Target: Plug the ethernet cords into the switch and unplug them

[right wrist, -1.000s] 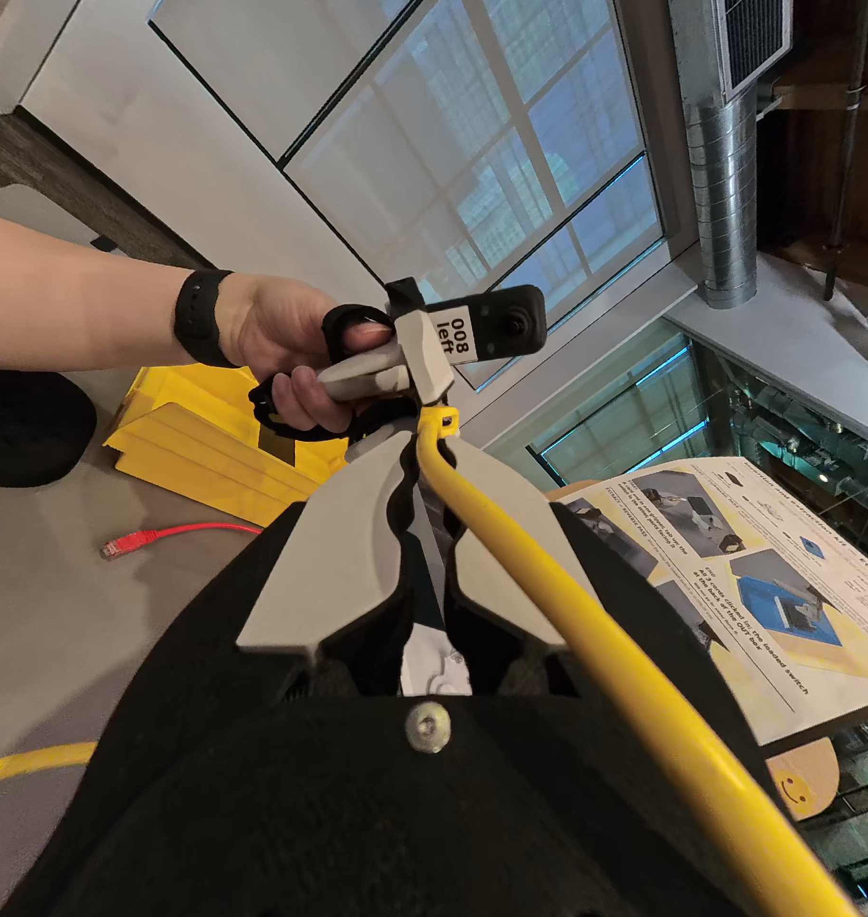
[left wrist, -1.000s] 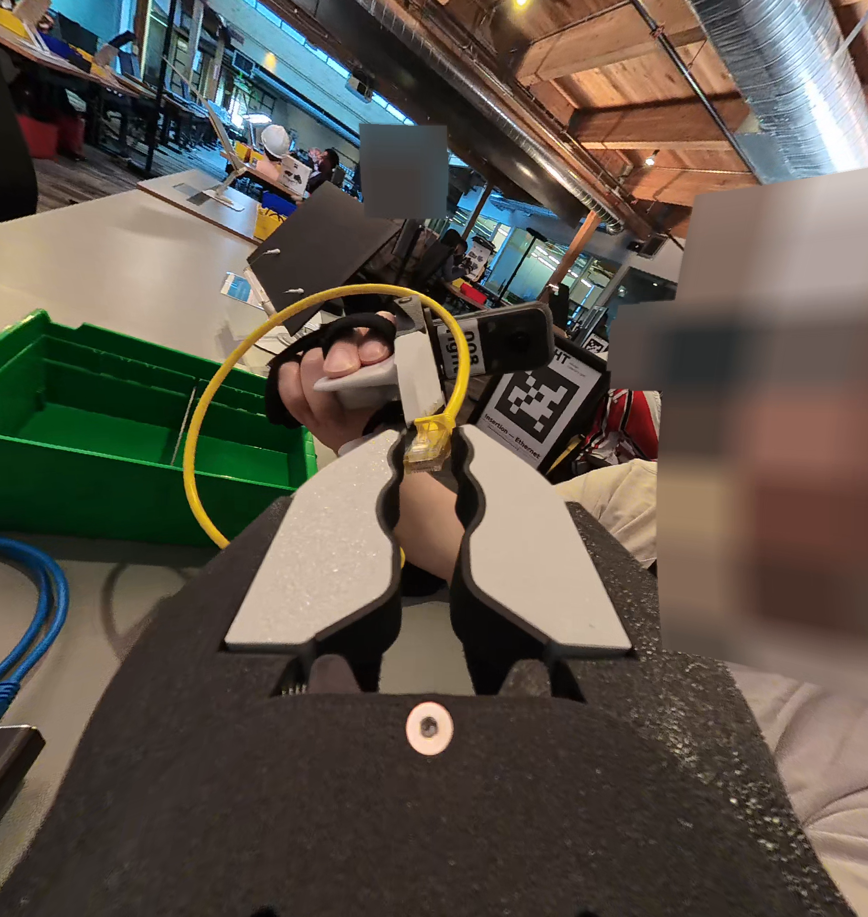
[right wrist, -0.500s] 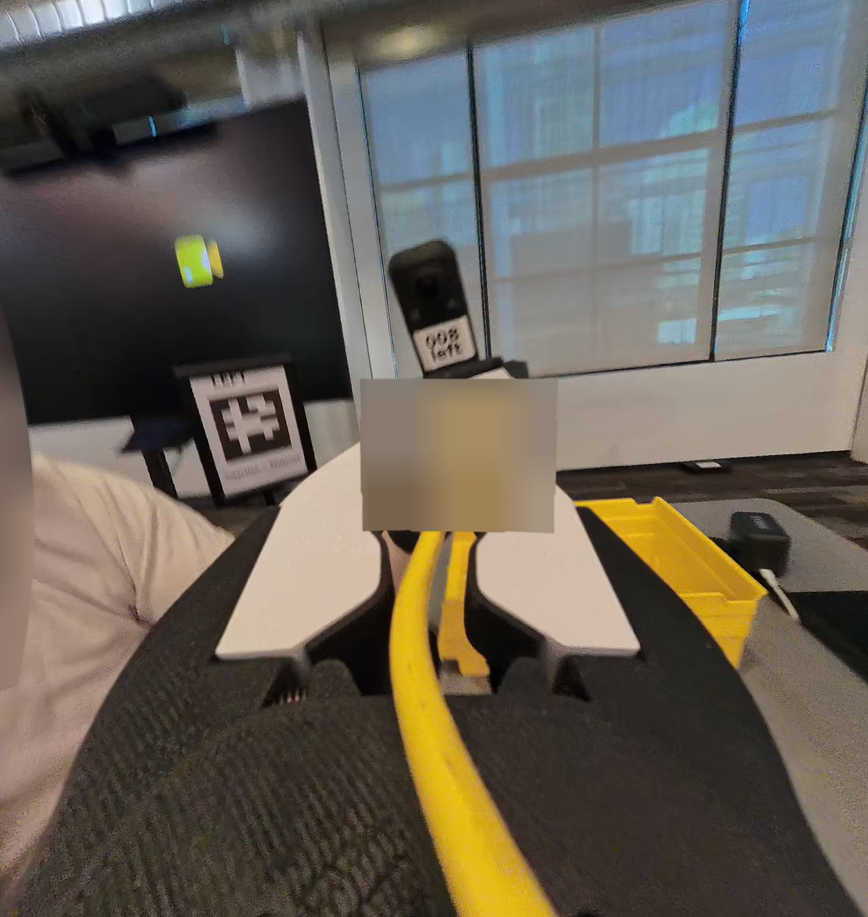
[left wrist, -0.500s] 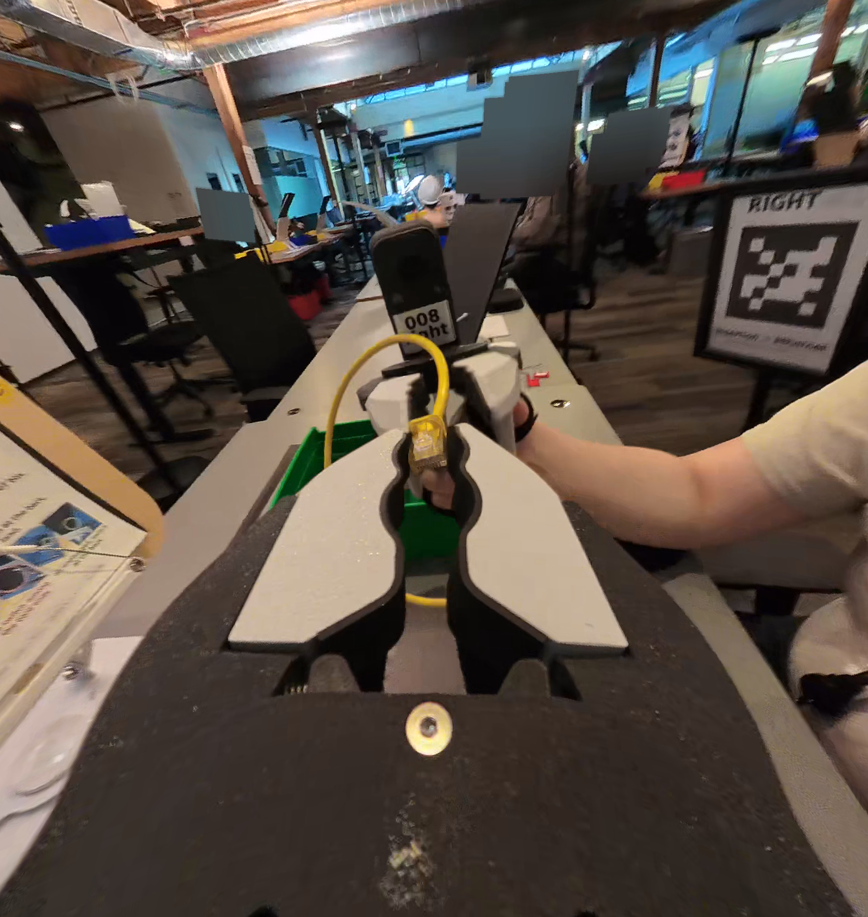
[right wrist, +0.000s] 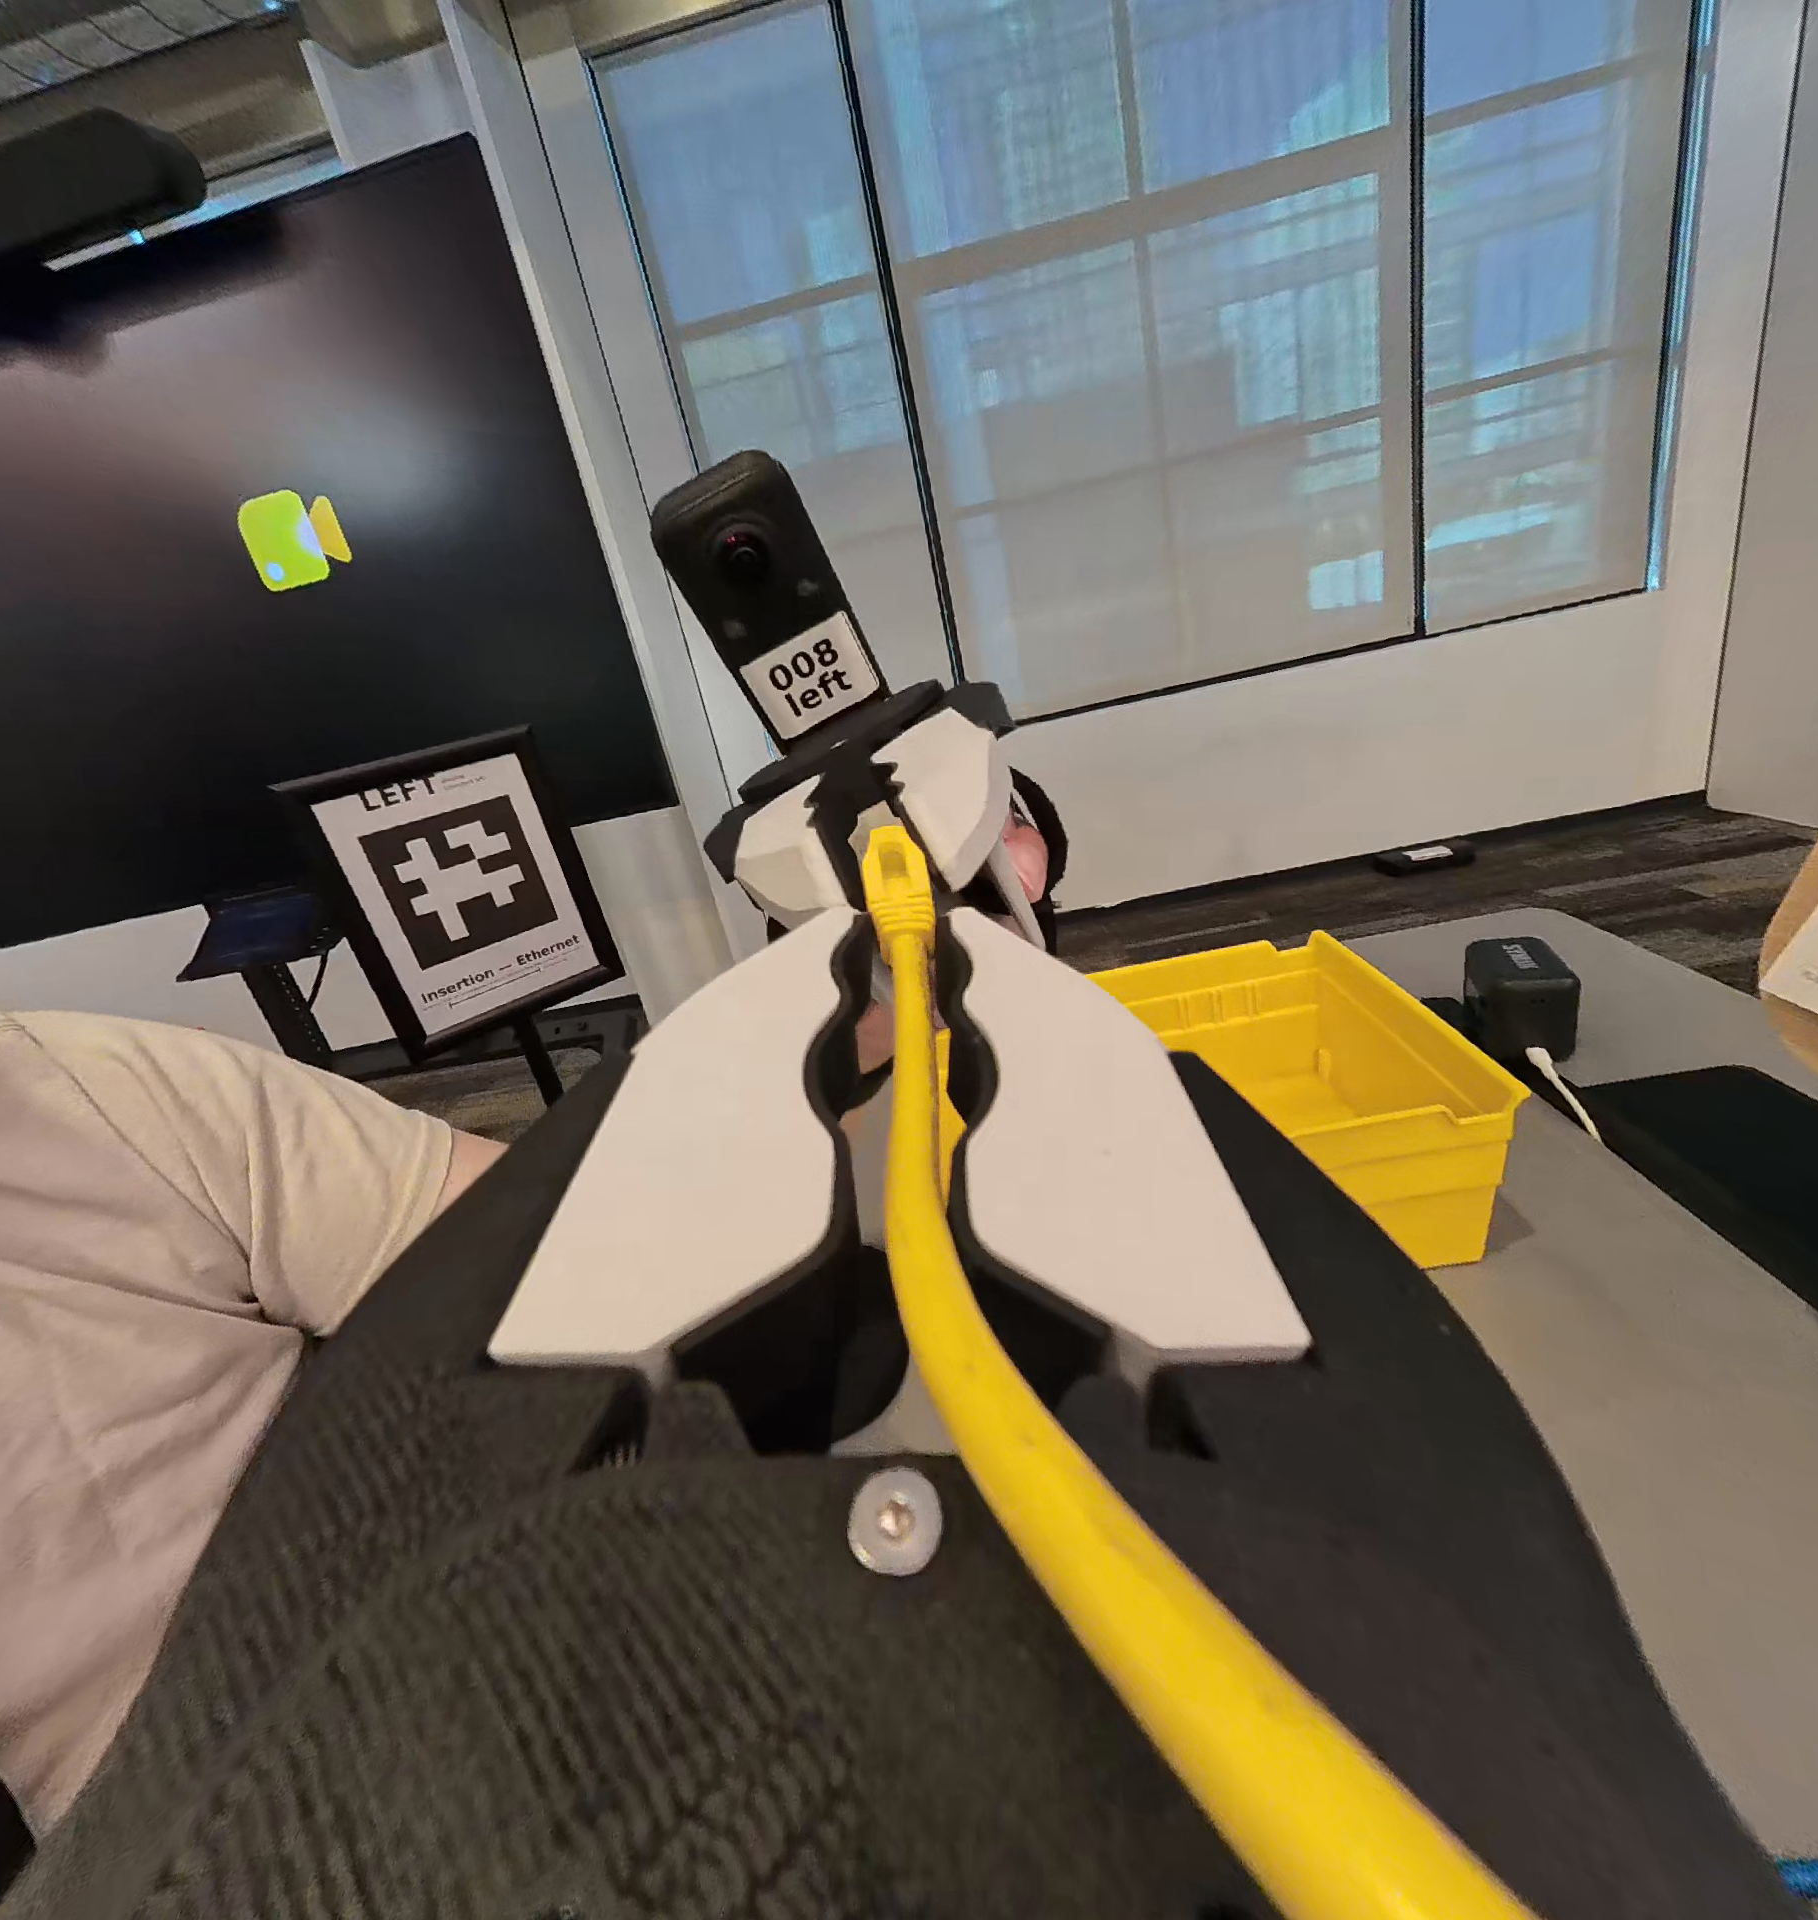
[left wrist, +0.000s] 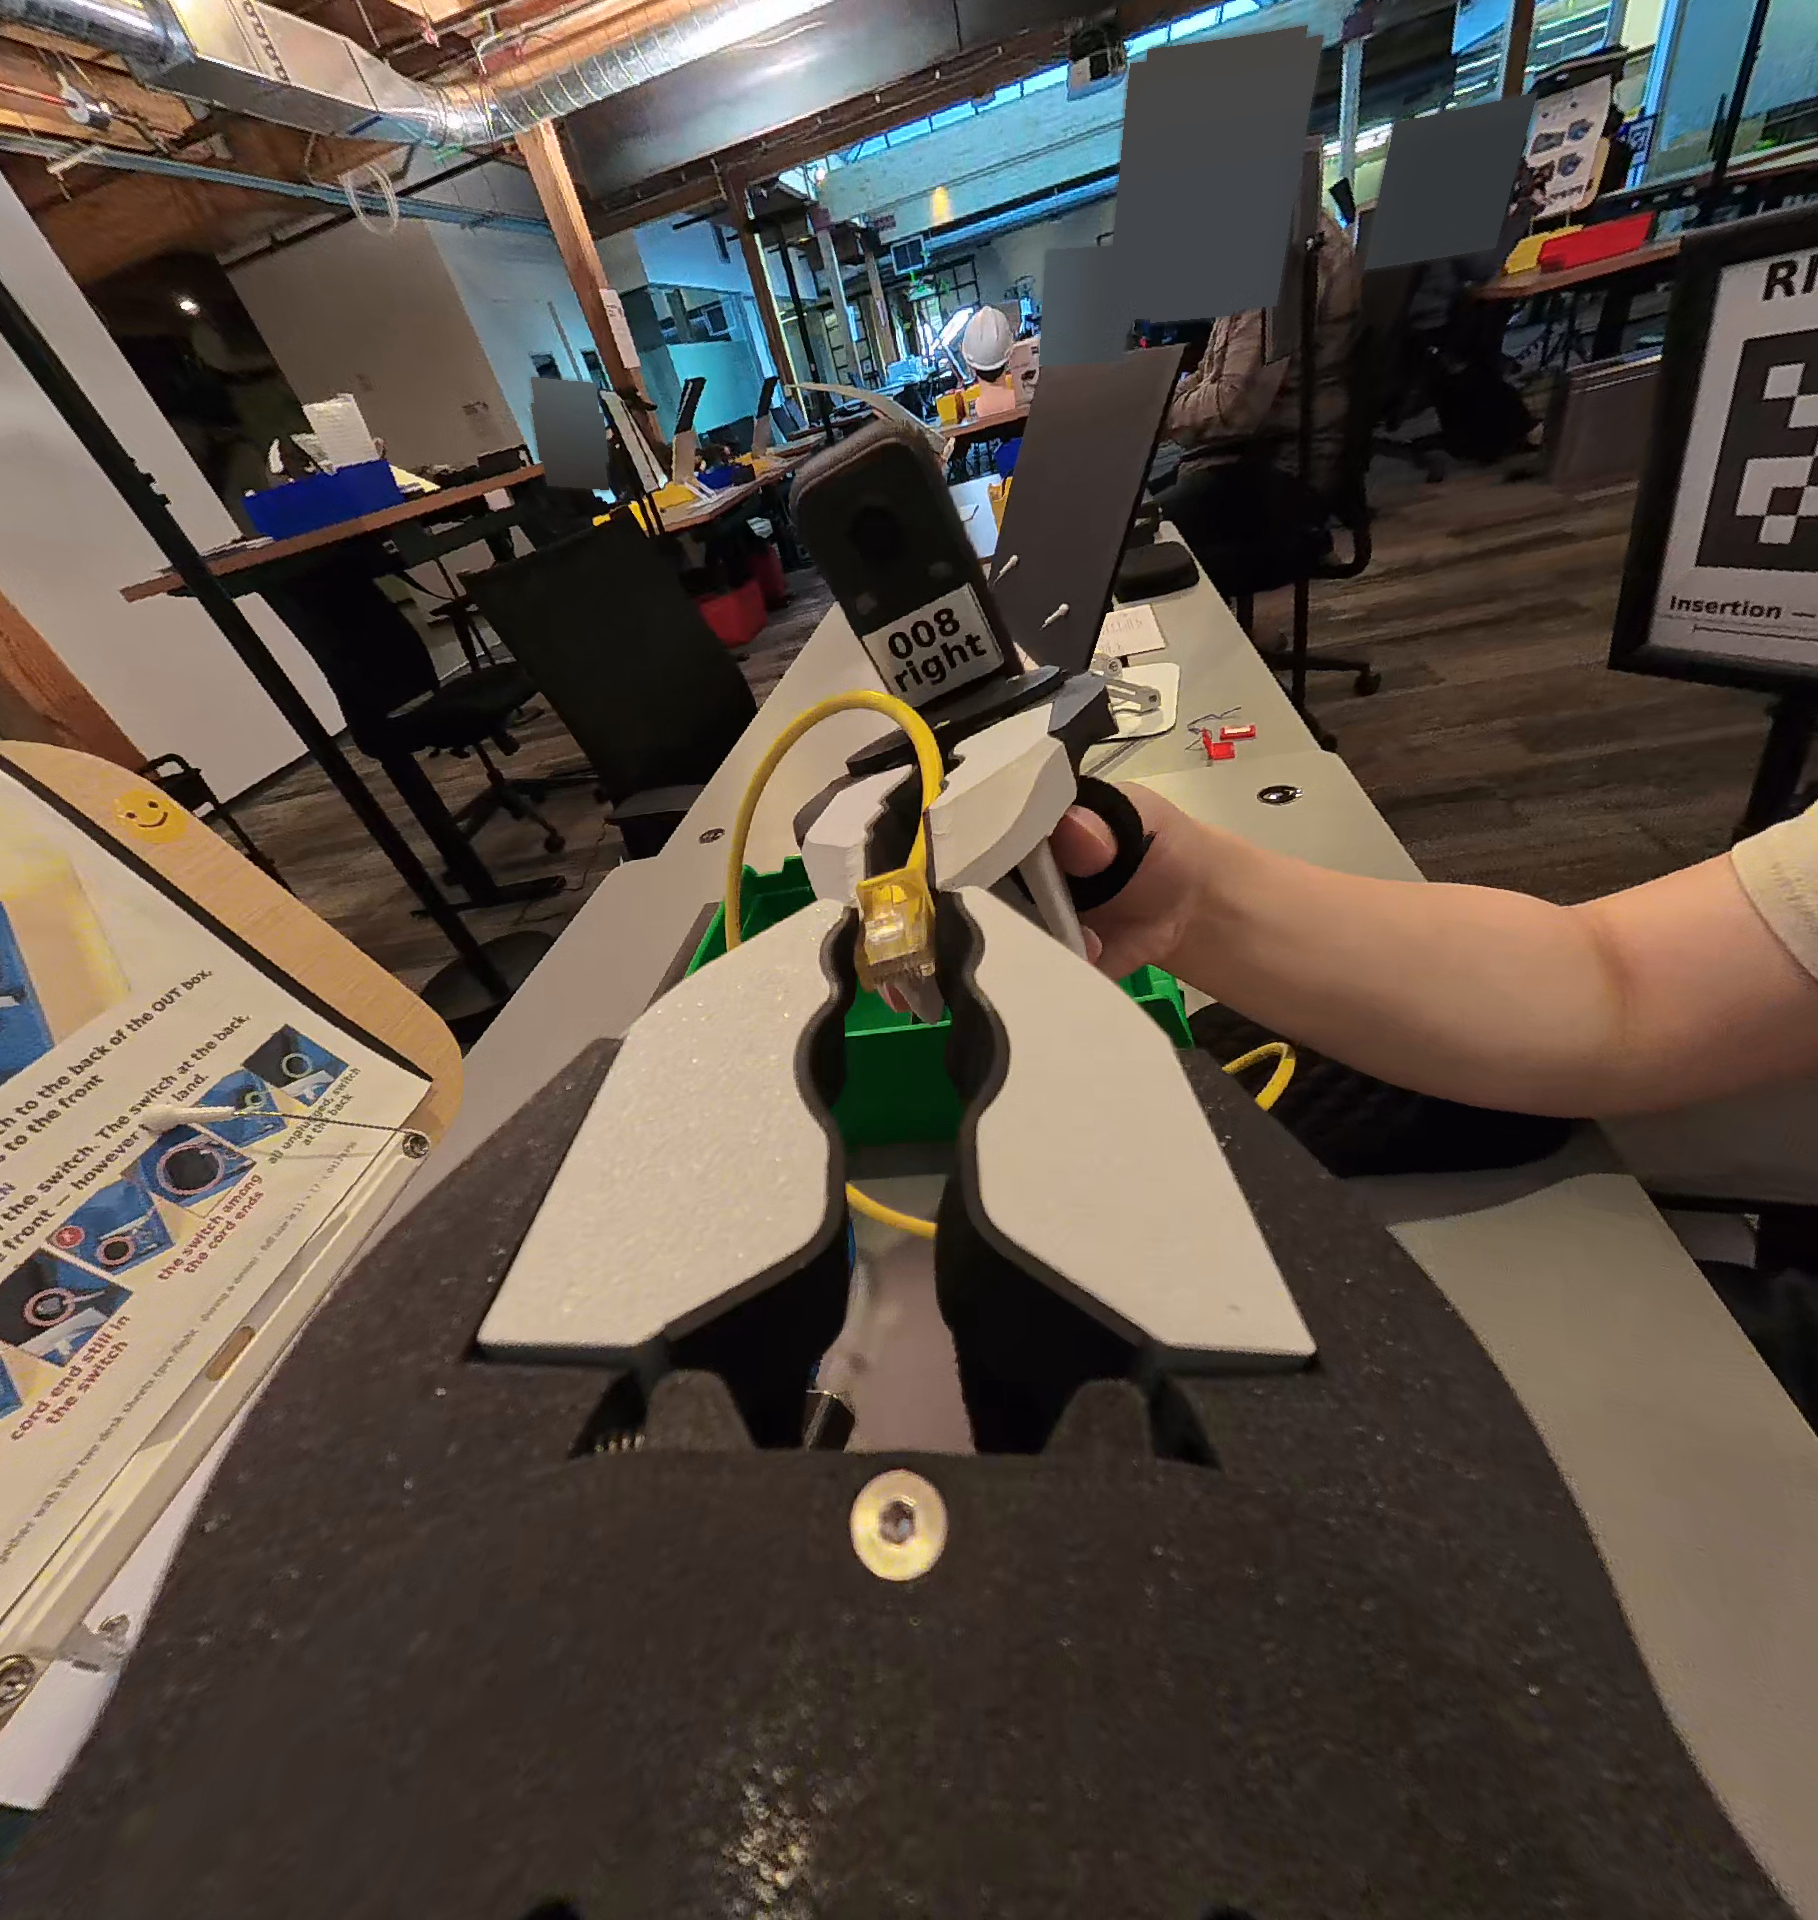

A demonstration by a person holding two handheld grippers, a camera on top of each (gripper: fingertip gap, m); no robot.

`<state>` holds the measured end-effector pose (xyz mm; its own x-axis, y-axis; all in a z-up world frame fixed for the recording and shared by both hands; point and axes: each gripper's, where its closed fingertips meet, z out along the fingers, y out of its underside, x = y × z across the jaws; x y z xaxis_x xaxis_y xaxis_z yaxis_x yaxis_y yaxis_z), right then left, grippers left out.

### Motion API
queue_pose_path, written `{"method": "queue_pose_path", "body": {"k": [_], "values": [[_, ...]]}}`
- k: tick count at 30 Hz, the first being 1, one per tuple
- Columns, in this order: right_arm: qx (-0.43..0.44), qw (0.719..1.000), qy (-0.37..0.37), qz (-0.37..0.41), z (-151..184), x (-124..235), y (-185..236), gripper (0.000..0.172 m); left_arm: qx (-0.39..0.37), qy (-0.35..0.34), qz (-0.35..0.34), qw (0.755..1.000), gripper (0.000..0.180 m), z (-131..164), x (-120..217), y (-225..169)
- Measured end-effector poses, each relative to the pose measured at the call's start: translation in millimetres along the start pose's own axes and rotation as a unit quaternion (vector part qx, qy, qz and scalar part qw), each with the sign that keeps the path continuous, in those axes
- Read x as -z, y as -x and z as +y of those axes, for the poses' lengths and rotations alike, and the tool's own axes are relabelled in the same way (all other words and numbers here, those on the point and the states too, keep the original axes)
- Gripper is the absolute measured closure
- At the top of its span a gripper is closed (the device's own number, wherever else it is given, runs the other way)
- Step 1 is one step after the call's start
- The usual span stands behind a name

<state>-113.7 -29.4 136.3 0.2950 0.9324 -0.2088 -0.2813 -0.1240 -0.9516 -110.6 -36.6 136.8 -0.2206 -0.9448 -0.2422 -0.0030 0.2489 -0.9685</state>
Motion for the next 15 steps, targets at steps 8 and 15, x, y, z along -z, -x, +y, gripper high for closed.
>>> {"method": "queue_pose_path", "body": {"k": [8, 15], "values": [[0.004, 1.0, 0.013, 0.008, 1.8, 1.6, -0.2, 0.16, -0.016, 0.012, -0.009, 1.0, 0.167, 2.9, -1.5, -0.2], [0.04, 0.999, 0.024, 0.021, 2.0, 2.5, 1.6, 0.159, -0.021, 0.019, -0.009, 1.0, 0.167, 3.2, -1.8, -2.5]]}}
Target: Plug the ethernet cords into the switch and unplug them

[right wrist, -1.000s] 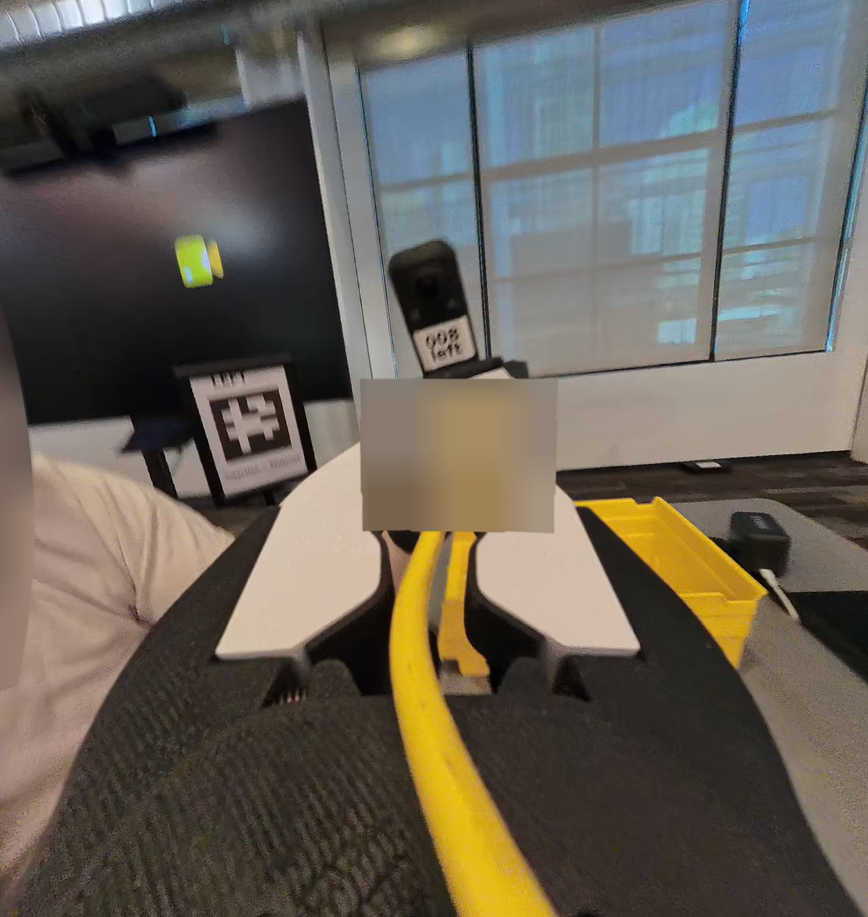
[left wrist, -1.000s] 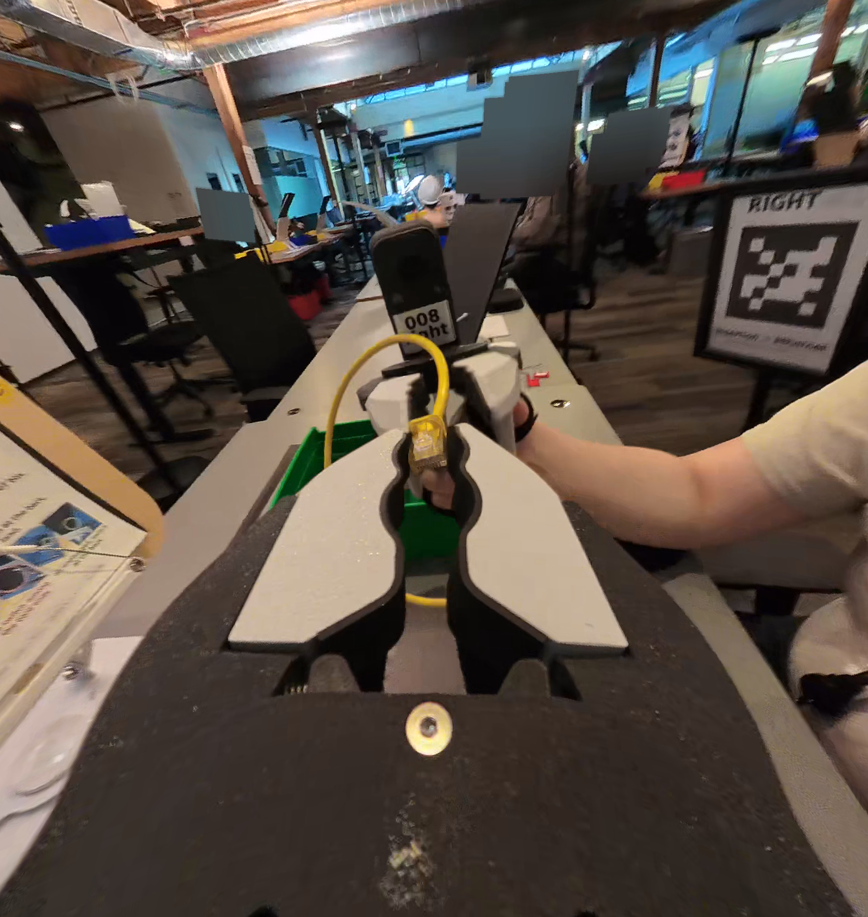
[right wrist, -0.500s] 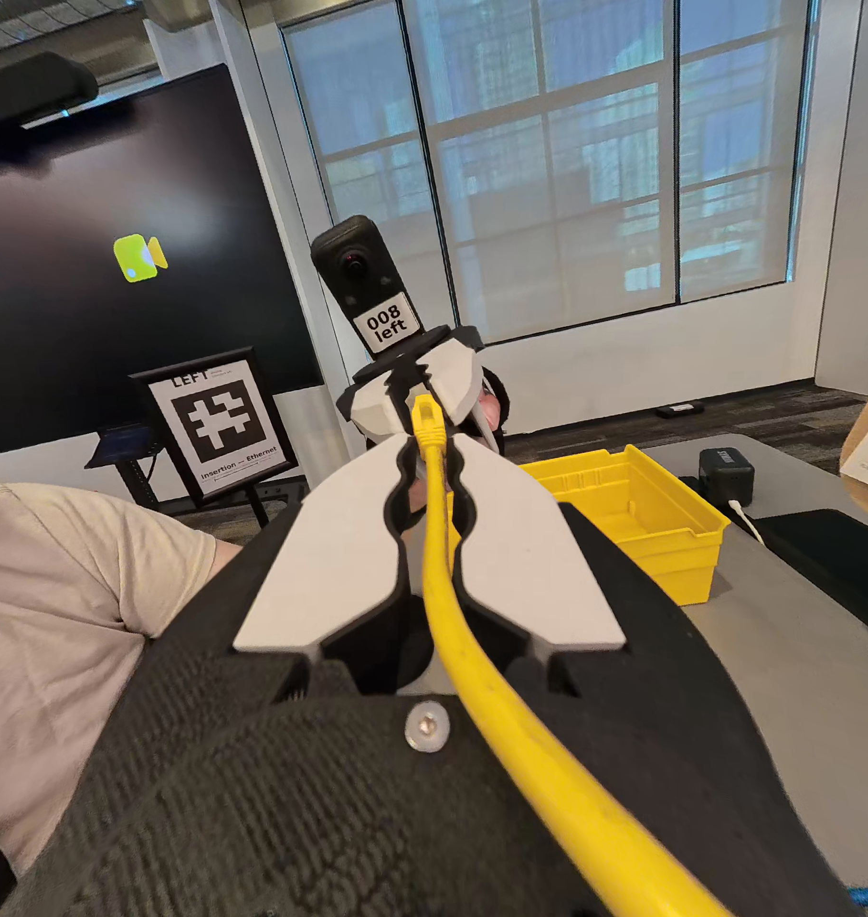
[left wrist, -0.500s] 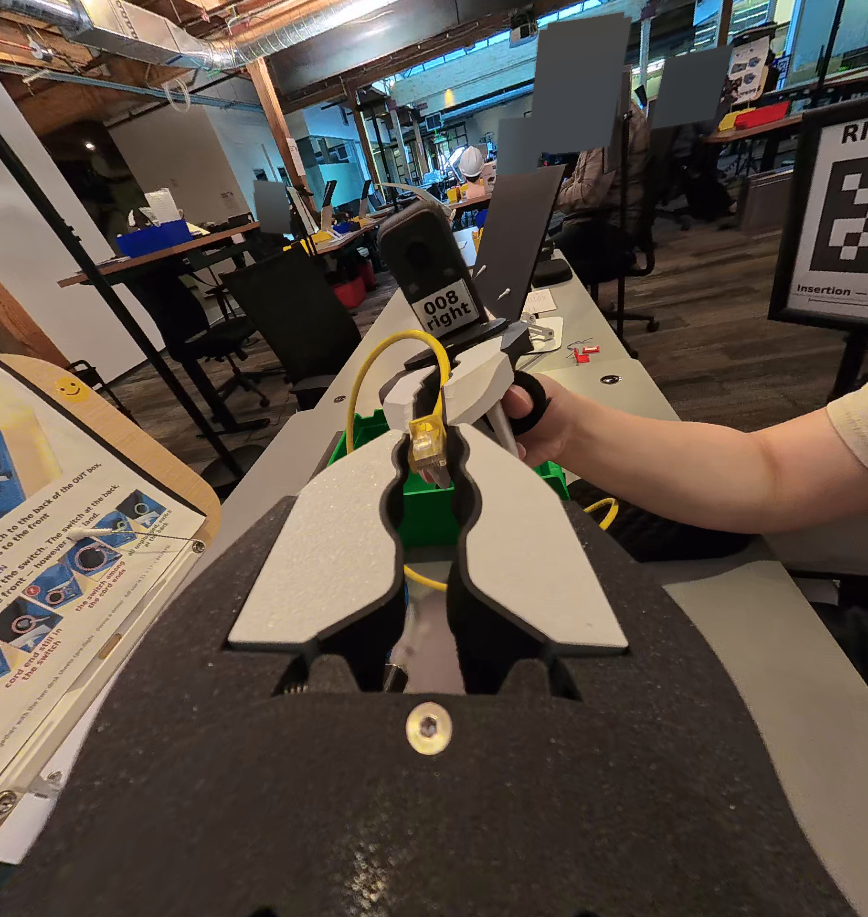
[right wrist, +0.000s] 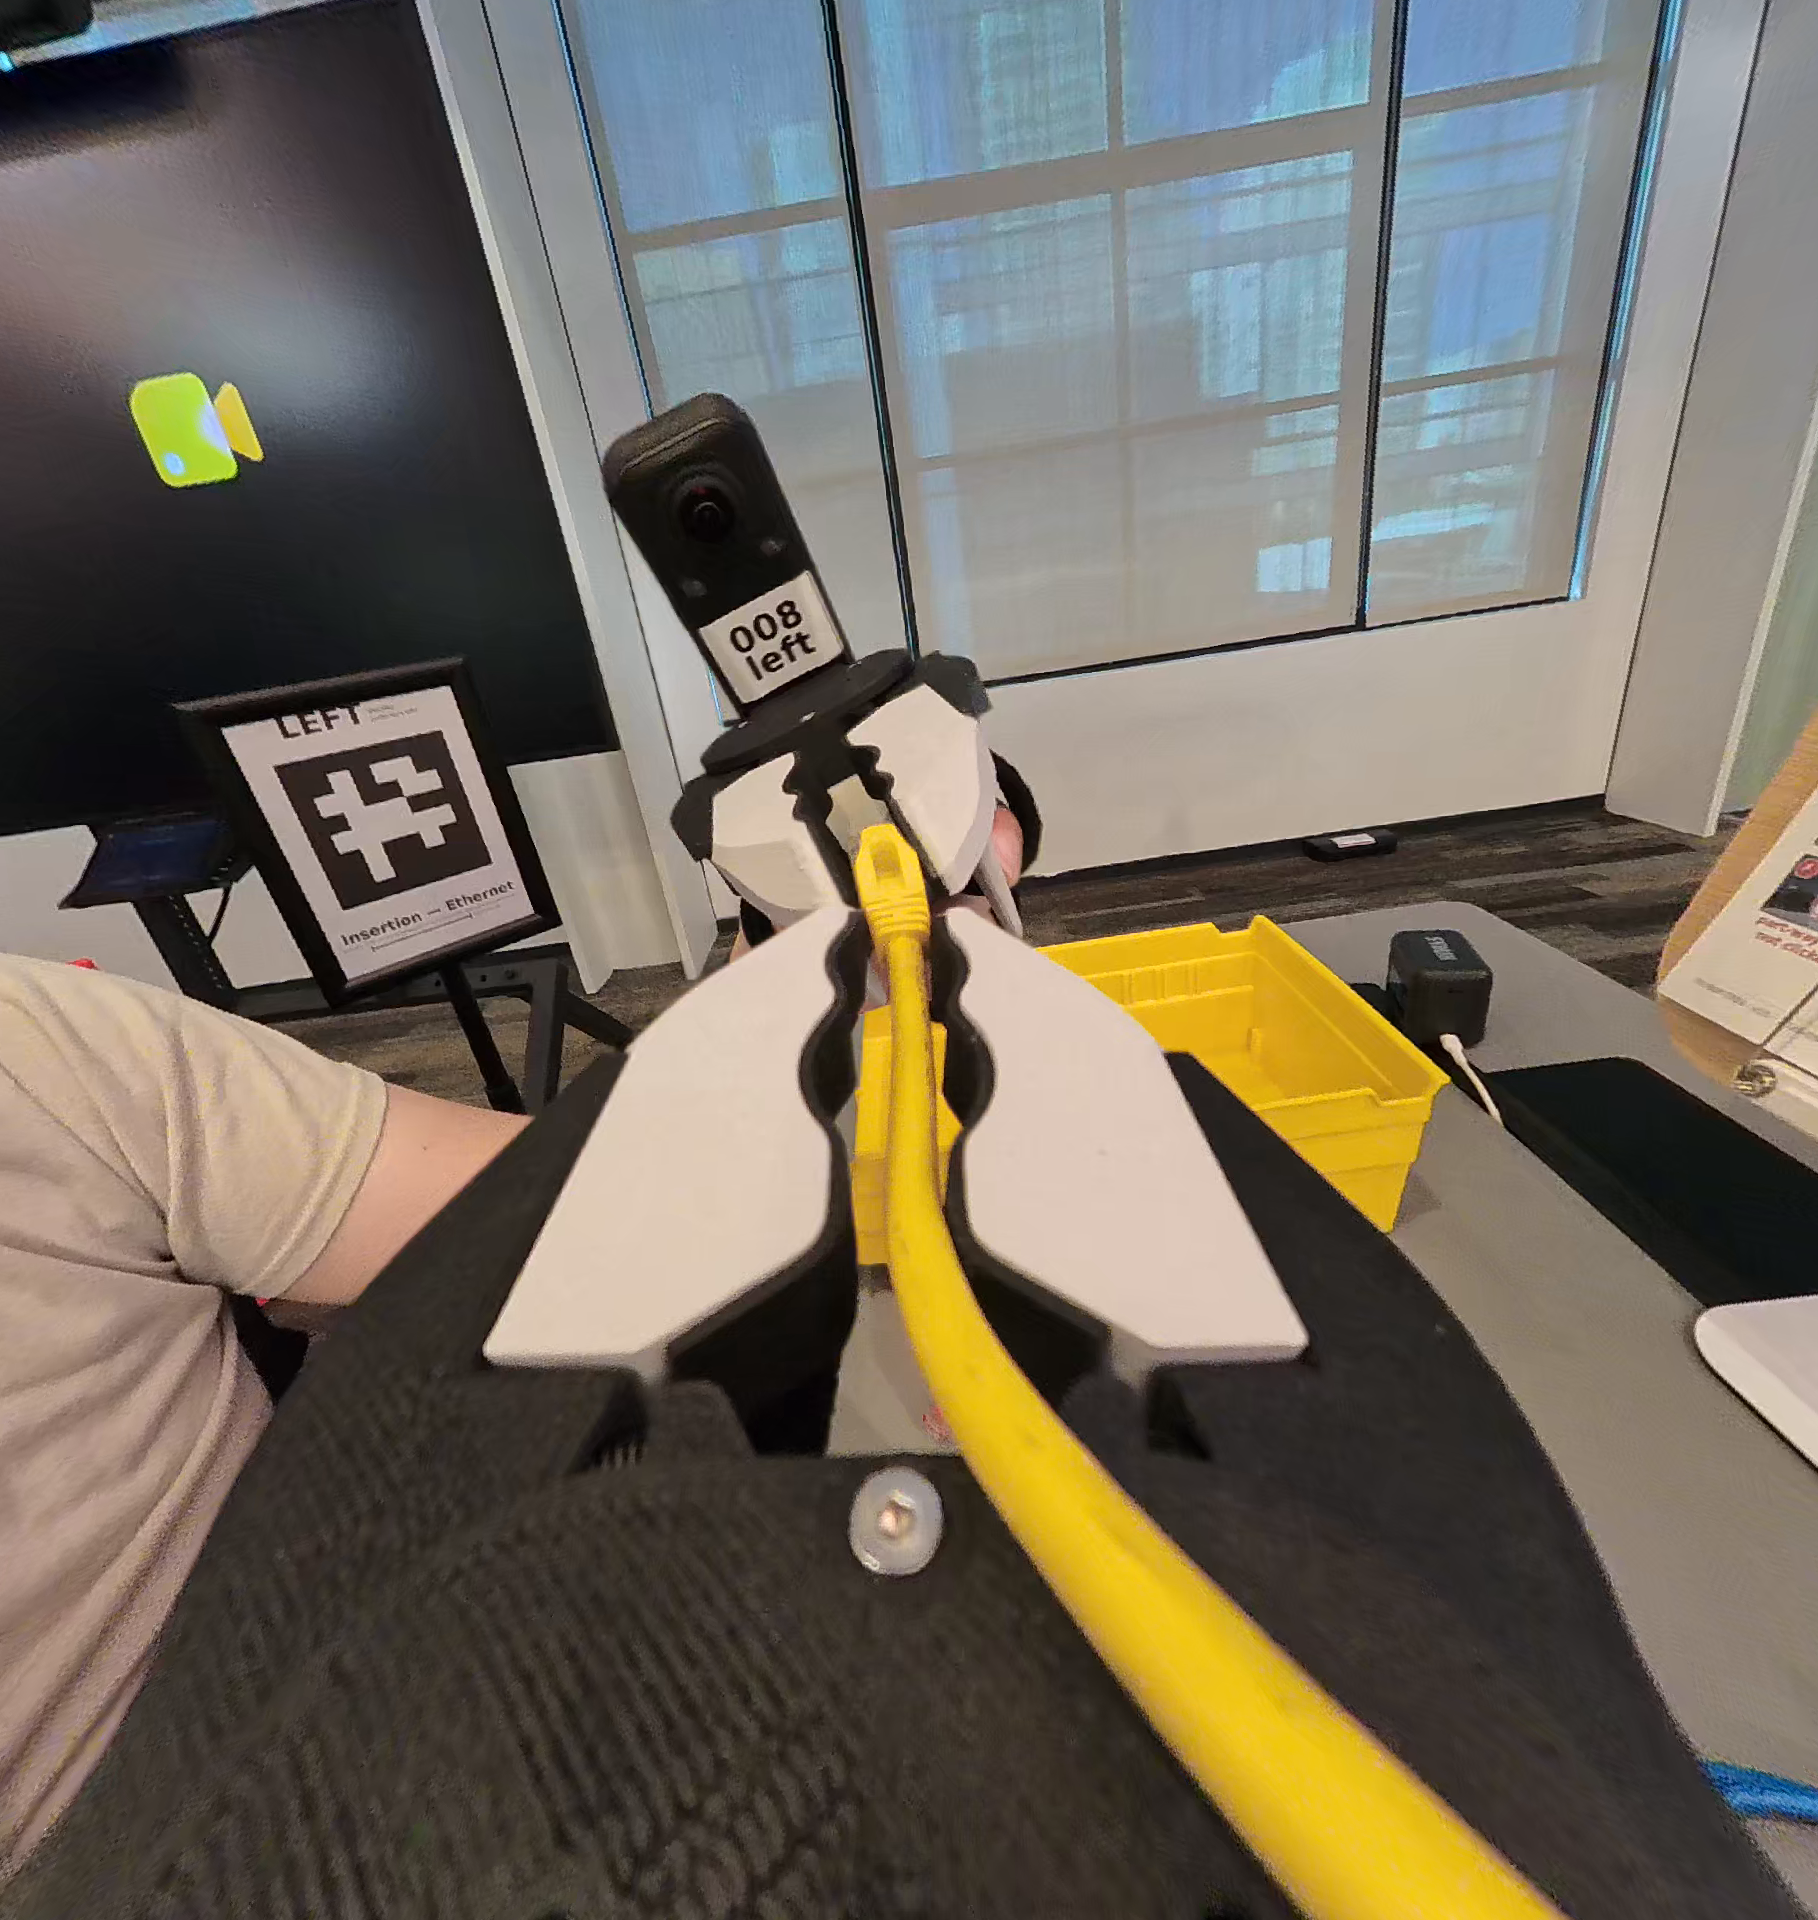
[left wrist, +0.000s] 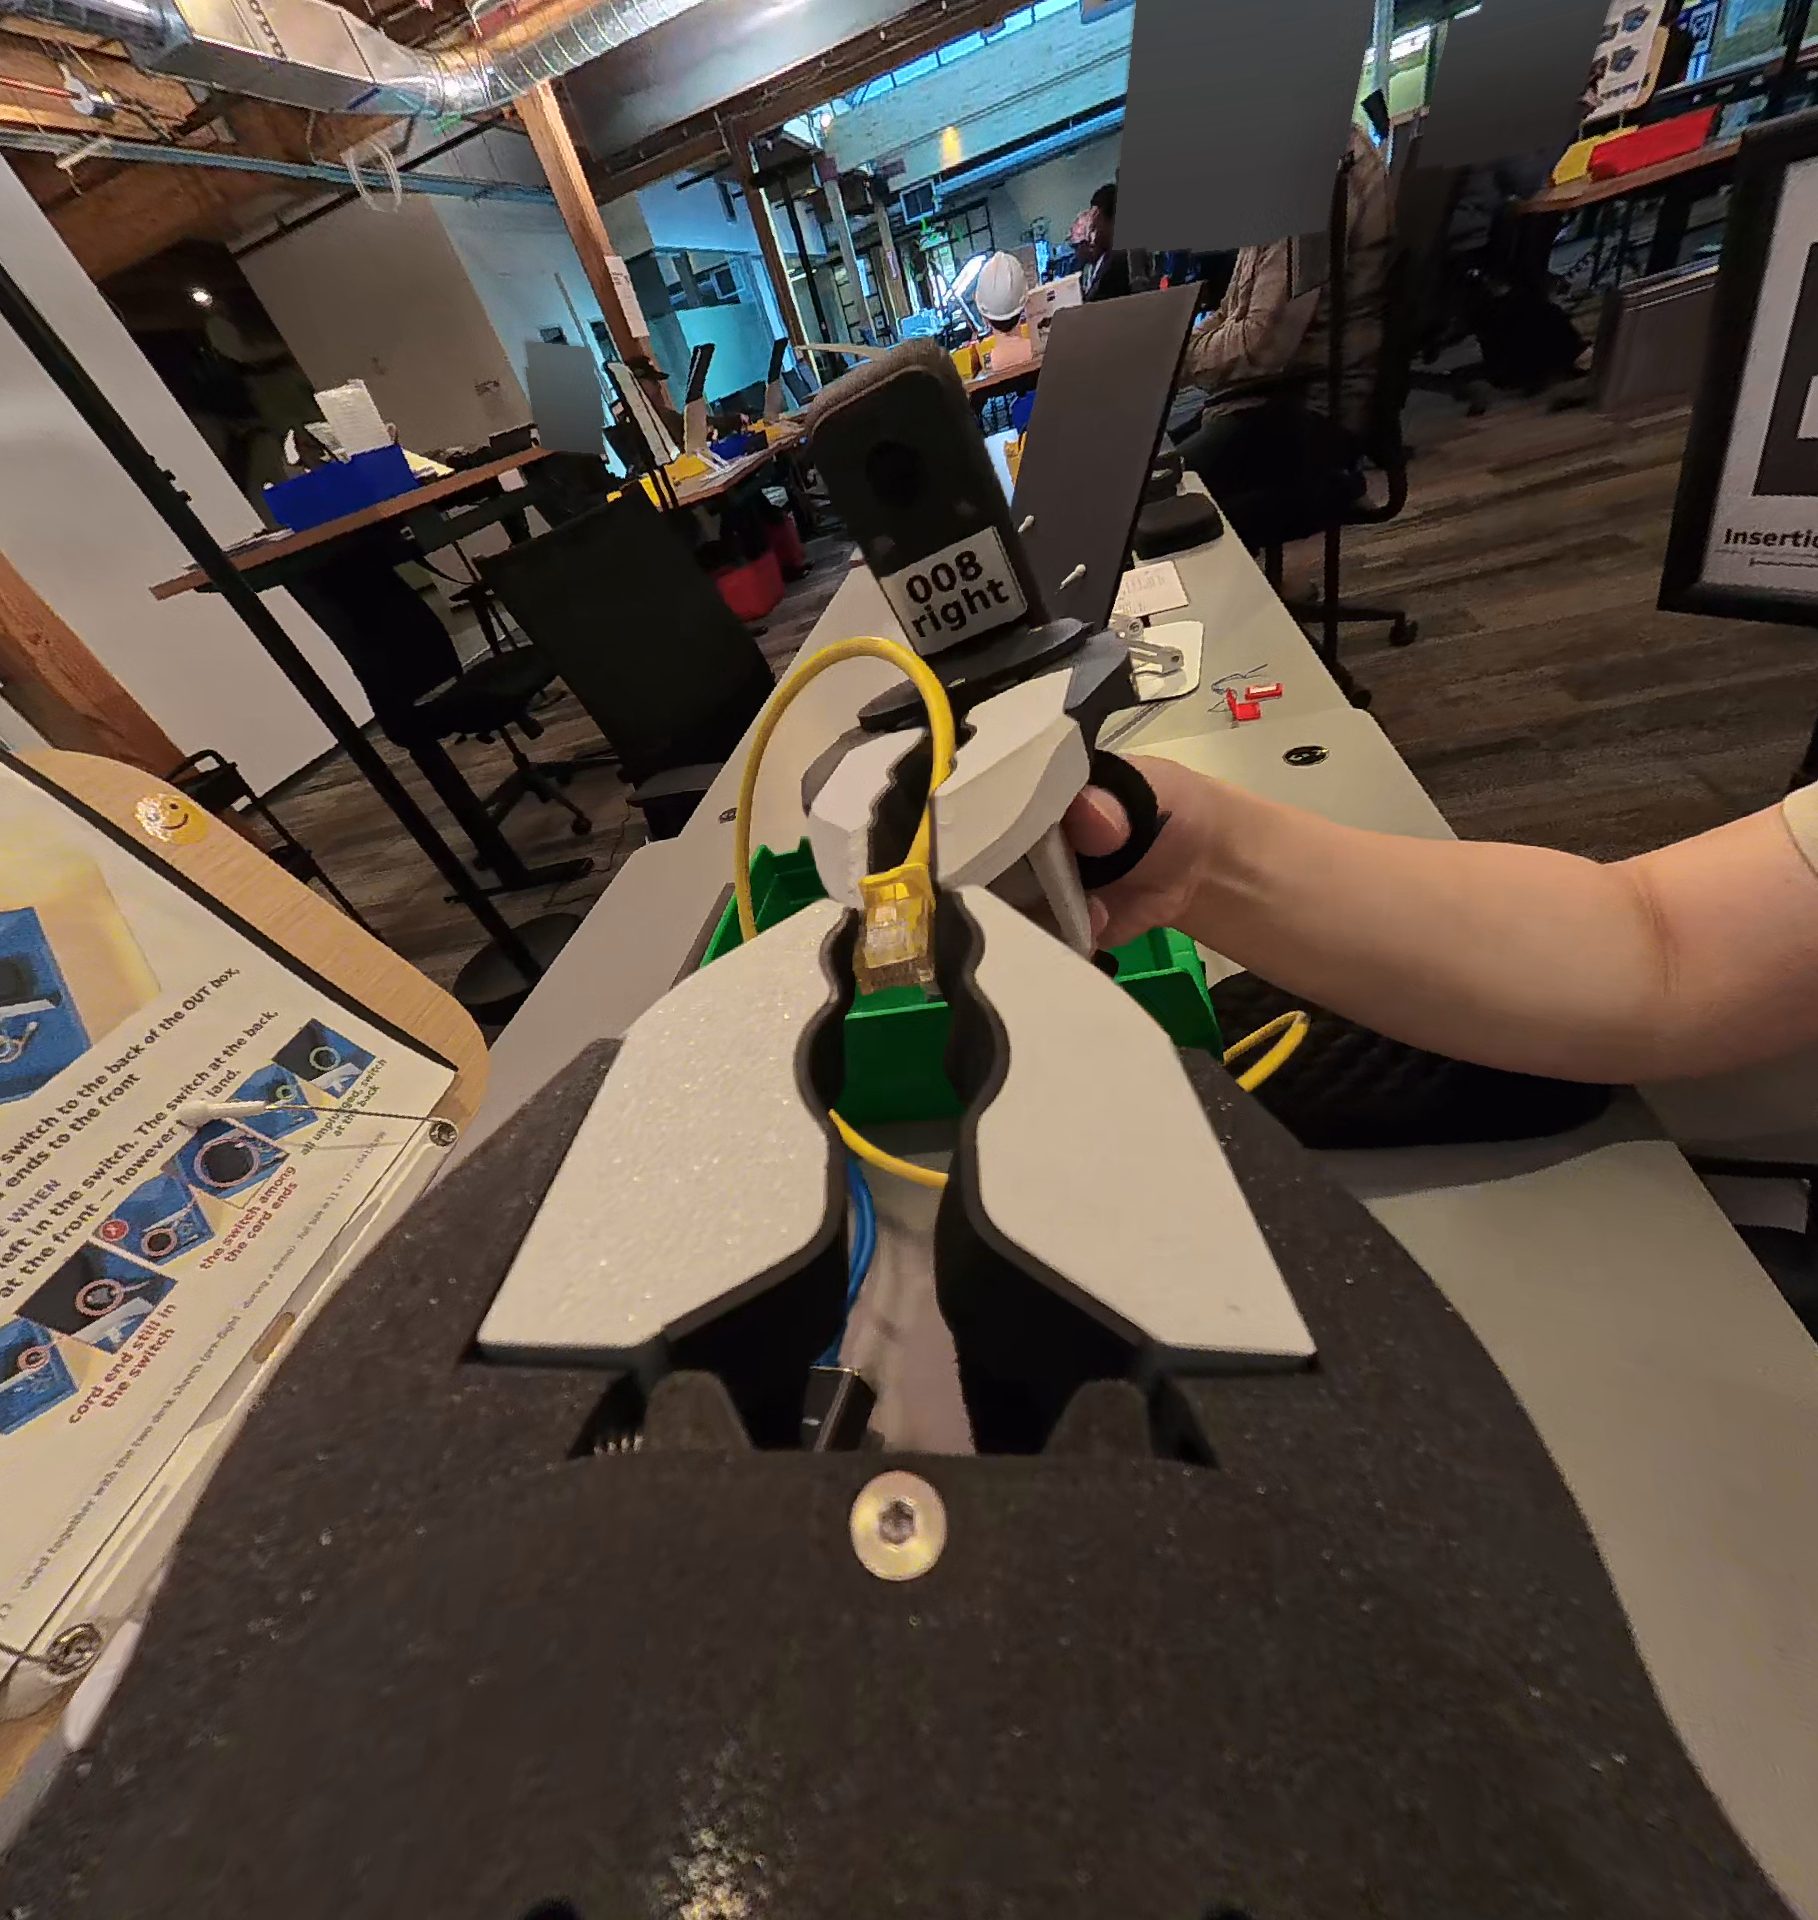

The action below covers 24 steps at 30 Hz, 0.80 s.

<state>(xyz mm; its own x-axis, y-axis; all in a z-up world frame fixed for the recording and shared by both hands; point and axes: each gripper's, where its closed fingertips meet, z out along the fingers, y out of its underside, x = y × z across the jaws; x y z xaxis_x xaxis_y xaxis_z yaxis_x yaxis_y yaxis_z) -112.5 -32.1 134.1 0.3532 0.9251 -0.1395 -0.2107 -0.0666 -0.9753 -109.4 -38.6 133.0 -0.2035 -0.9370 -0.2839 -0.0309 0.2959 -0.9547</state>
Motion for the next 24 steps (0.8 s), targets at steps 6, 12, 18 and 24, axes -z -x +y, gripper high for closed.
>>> {"method": "queue_pose_path", "body": {"k": [6, 12, 18, 24], "values": [[0.047, 0.999, 0.021, 0.019, 1, 4, 1, 0.159, 0.005, 0.003, 0.005, 1.0, 0.167, 2, -4, -2], [0.082, 0.996, 0.034, 0.027, 2, 6, 2, 0.16, -0.004, 0.009, 0.0, 1.0, 0.166, 3, -4, -2], [0.191, 0.979, 0.052, 0.055, 3, 9, 5, 0.16, 0.012, 0.0, 0.007, 1.0, 0.165, 4, -7, -4], [0.197, 0.978, 0.048, 0.044, 3, 8, 10, 0.159, -0.026, 0.017, -0.001, 1.0, 0.166, 3, -6, -9]]}}
